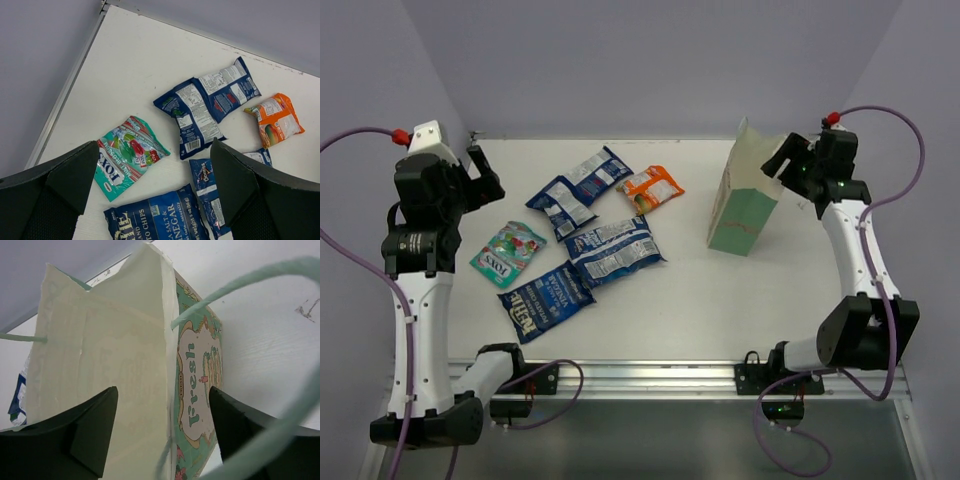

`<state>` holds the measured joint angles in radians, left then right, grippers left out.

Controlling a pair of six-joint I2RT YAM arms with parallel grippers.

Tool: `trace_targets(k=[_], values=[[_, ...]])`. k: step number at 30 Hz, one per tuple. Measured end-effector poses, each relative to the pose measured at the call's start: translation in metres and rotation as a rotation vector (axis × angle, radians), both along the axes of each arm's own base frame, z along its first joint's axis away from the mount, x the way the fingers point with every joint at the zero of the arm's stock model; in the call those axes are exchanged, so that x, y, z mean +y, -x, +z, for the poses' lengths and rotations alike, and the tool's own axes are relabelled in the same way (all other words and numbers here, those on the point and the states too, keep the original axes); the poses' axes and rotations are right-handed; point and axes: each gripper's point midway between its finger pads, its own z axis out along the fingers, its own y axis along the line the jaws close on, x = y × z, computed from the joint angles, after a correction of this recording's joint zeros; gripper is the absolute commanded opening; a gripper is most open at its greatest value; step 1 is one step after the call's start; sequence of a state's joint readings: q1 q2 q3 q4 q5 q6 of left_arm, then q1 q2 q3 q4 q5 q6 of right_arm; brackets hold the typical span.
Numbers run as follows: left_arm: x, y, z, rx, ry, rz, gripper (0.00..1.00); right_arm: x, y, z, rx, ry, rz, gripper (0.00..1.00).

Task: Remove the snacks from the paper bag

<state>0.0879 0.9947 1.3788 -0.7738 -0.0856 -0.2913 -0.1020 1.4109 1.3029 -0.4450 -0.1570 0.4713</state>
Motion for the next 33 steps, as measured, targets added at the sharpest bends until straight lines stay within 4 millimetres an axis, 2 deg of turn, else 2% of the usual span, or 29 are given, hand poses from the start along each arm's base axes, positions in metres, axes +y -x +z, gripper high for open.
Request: trace_targets(k=[3, 4, 6, 9, 12, 13, 14, 16, 19, 21, 25, 28, 33], values=[[-0.002, -0.001, 0.007, -0.003, 0.003, -0.010, 1.00, -0.005, 0.008, 0.019, -0.008, 0.027, -0.018, 0.86], [-0.003, -0.002, 0.012, -0.011, 0.003, -0.016, 1.00, -0.006, 0.012, 0.028, -0.021, 0.035, -0.022, 0.94], [-0.006, -0.003, 0.026, -0.039, 0.004, -0.028, 1.00, -0.007, 0.022, 0.048, -0.043, 0.053, -0.031, 0.97], [-0.010, 0.000, 0.054, -0.098, -0.004, -0.045, 1.00, -0.011, 0.048, 0.088, -0.114, 0.087, -0.053, 0.99], [-0.018, 0.009, 0.087, -0.176, -0.040, -0.072, 1.00, -0.013, 0.088, 0.136, -0.236, 0.120, -0.082, 0.99], [-0.023, 0.013, 0.100, -0.205, -0.058, -0.087, 1.00, -0.012, 0.110, 0.162, -0.309, 0.134, -0.092, 0.99], [-0.028, 0.017, 0.111, -0.233, -0.069, -0.102, 1.00, -0.012, 0.120, 0.175, -0.347, 0.142, -0.095, 0.99], [-0.034, 0.028, 0.134, -0.291, -0.095, -0.121, 1.00, -0.010, 0.150, 0.217, -0.469, 0.169, -0.105, 0.99], [-0.030, 0.057, 0.174, -0.407, -0.129, -0.098, 1.00, -0.006, 0.200, 0.282, -0.669, 0.216, -0.111, 0.99], [-0.027, 0.073, 0.188, -0.452, -0.137, -0.084, 1.00, -0.005, 0.234, 0.313, -0.792, 0.250, -0.112, 0.99], [-0.009, 0.116, 0.221, -0.571, -0.136, -0.024, 1.00, -0.003, 0.292, 0.344, -0.971, 0.301, -0.082, 0.99], [0.001, 0.137, 0.235, -0.630, -0.129, 0.013, 1.00, -0.006, 0.326, 0.360, -1.085, 0.338, -0.081, 0.99], [0.008, 0.153, 0.239, -0.669, -0.119, 0.028, 1.00, -0.011, 0.359, 0.373, -1.203, 0.390, -0.097, 0.99]])
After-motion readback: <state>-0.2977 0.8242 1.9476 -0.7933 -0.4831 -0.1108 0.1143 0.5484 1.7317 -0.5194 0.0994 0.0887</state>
